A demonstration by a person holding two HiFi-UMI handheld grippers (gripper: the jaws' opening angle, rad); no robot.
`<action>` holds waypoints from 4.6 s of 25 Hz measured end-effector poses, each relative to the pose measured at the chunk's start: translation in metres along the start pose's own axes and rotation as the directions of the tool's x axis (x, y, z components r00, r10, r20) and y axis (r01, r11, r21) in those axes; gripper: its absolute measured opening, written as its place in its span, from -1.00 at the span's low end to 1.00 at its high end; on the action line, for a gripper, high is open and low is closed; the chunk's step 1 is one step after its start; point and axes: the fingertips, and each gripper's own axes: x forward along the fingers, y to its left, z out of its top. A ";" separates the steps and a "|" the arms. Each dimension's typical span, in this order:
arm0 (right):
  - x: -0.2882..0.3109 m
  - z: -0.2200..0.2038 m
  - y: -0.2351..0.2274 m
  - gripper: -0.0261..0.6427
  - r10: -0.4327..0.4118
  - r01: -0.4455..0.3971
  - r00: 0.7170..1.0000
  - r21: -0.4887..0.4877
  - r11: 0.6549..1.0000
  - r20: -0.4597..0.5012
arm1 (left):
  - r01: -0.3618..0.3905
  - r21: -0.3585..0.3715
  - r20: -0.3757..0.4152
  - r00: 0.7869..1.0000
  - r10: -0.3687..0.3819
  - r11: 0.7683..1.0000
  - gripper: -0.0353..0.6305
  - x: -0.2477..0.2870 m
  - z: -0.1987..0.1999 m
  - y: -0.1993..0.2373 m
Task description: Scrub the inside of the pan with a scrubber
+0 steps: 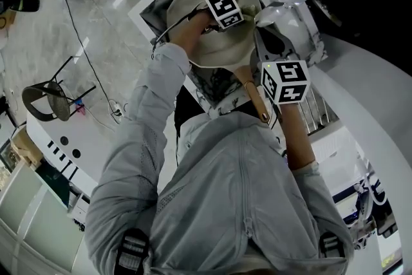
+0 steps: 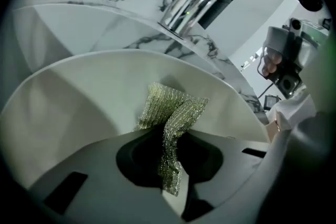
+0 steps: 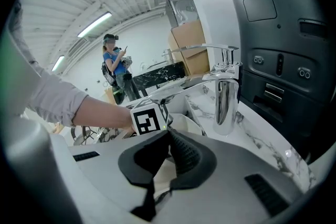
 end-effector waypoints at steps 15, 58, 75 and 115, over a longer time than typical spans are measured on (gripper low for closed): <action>0.001 -0.001 0.006 -0.82 0.006 -0.006 1.000 0.004 1.000 -0.003 | 0.442 -0.018 -0.220 0.873 -0.435 0.897 -0.70 -0.001 -0.053 -0.091; -0.019 -0.013 0.002 -0.82 -0.058 0.058 0.998 0.042 0.997 0.013 | 0.026 0.211 -0.792 0.590 0.155 0.977 -0.70 -0.071 -0.171 0.022; -0.030 -0.005 0.002 -0.82 -0.241 0.231 0.967 0.126 0.965 0.076 | -0.348 0.156 -0.288 0.879 0.380 0.924 -0.70 -0.050 -0.068 0.083; -0.111 -0.001 0.098 -0.82 -0.515 0.490 0.842 0.169 0.855 0.160 | 0.496 0.133 -0.785 0.582 -0.214 0.858 -0.70 -0.095 -0.189 -0.091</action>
